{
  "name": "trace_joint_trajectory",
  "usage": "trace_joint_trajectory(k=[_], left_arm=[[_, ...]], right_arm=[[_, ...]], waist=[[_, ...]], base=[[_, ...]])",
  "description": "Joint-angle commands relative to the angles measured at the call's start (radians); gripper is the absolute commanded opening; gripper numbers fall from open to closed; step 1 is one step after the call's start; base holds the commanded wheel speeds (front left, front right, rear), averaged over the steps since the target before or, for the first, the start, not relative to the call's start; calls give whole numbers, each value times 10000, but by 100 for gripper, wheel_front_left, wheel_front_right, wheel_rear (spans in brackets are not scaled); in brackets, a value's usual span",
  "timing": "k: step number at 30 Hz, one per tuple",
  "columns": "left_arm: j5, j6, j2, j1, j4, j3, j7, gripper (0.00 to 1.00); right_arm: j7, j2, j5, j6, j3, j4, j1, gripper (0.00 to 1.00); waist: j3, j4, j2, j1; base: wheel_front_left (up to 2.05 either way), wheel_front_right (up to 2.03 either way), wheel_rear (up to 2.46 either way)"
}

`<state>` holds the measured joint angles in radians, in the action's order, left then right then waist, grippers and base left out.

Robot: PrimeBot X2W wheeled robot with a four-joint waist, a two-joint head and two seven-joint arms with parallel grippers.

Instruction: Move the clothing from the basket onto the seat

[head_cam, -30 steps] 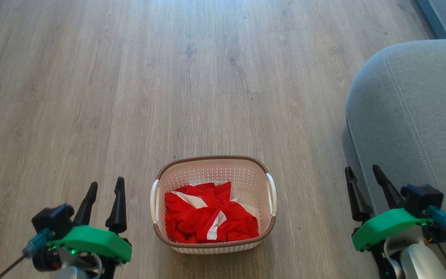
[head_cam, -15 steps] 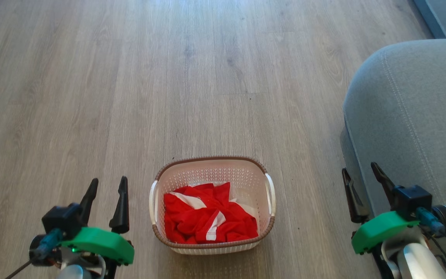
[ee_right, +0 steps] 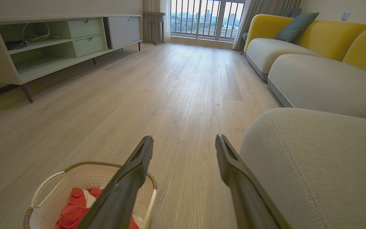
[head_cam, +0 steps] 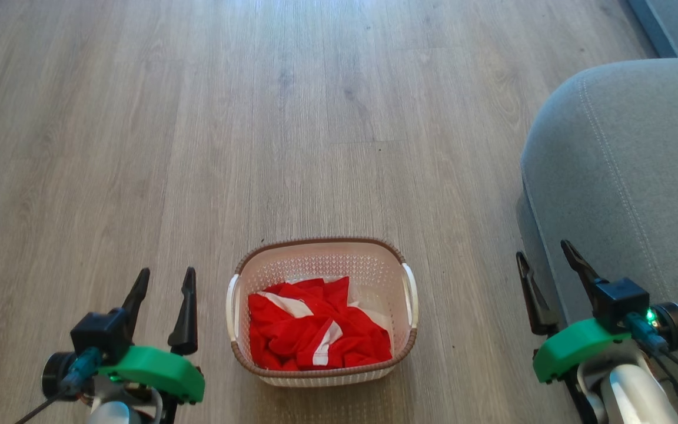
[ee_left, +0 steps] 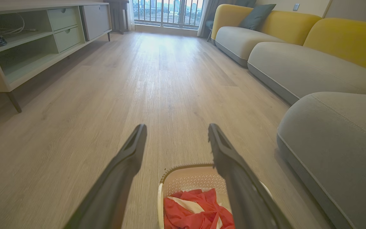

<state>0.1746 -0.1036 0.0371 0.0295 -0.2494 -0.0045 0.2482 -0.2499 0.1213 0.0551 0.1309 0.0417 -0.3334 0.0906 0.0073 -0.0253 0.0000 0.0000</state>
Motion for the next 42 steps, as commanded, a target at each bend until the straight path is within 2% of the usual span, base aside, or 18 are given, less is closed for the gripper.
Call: trace_joint_trajectory(k=[1, 8, 14, 17, 18, 30, 42], left_arm=[[-36, -28, 131, 394, 349, 294, 136, 100], [-28, -37, 131, 443, 340, 298, 136, 100], [2, -29, 131, 656, 464, 283, 136, 100], [55, -34, 131, 1111, 633, 205, 136, 100], [55, -34, 131, 1111, 633, 205, 136, 100], [-130, -94, 131, 3449, 888, -116, 136, 100], [-689, -168, 131, 5333, 135, -610, 136, 100]], right_arm=[[-118, 131, -20, -2, 241, 272, 405, 100], [-118, 113, -7, -2, 211, 267, 435, 100], [-118, 93, -10, -2, 33, 462, 673, 100], [-118, 99, -29, -2, -121, 679, 1040, 100], [-118, 99, -29, -2, -121, 679, 1040, 100], [-118, 83, -116, -2, -574, 1447, 2893, 100], [-118, 86, -144, -2, -552, 1807, 4411, 100]], waist=[[5, -3, 0, 0], [68, -16, 0, 0], [689, -96, 0, 0], [1612, -135, 0, 0], [1612, -135, 0, 0], [5574, -146, 0, 0], [7950, -224, 0, 0]], base=[[0, 0, 0], [0, 0, 0], [0, 0, 0], [0, 0, 0], [0, 0, 0], [0, 0, 0], [0, 0, 0]])
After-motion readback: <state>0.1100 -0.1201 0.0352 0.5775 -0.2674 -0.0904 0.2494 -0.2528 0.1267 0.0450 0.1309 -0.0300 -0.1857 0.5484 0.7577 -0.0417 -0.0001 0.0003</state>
